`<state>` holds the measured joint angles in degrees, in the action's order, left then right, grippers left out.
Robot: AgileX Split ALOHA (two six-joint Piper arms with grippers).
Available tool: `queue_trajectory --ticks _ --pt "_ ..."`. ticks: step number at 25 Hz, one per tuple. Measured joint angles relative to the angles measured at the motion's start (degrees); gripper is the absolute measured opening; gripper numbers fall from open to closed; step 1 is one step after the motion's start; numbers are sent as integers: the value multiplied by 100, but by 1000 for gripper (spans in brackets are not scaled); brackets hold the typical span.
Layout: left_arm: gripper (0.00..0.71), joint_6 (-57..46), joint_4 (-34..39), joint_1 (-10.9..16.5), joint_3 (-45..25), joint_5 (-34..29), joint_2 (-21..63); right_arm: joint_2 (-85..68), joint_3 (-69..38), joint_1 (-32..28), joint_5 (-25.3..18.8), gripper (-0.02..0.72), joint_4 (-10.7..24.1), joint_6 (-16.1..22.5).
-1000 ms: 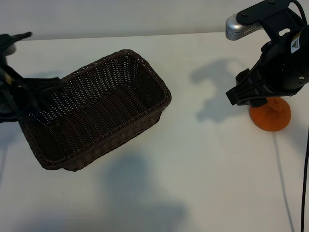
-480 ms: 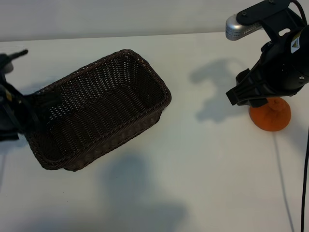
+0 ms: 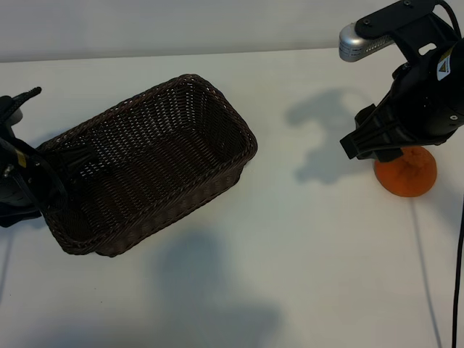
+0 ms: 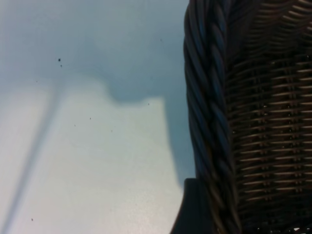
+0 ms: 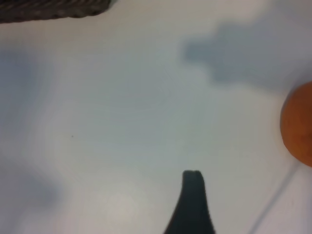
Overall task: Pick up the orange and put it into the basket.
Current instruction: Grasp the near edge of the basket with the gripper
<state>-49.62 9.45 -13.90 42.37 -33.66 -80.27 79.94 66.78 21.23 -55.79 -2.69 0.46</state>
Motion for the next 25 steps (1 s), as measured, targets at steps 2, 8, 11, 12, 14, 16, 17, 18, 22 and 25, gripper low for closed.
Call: queue_trajectory --ticks 2,8,11,12,14,16,17,18,22,25 --pt "592 -33 -37 0 0 -4 0 0 0 0 0 561 0 0" --pt "592 -128 -70 5 0 -64 0 0 0 0 -6 561 0 0" --pt "592 -128 -70 5 0 -187 0 0 0 0 -19 561 0 0" --pt "592 -128 -52 5 0 -213 0 0 0 0 -19 561 0 0" --pt "592 -128 21 5 0 -297 0 0 0 0 -26 561 0 0" --pt "592 -128 69 5 0 -326 0 0 0 0 -31 561 0 0" --pt "592 -128 86 5 0 -326 0 0 0 0 -31 561 0 0" --pt "592 -128 105 5 0 -326 0 0 0 0 -31 561 0 0" --pt "592 -128 147 5 0 -347 -42 0 0 0 -31 561 0 0" --pt "592 -128 161 5 0 -351 -163 0 0 0 -31 561 0 5"
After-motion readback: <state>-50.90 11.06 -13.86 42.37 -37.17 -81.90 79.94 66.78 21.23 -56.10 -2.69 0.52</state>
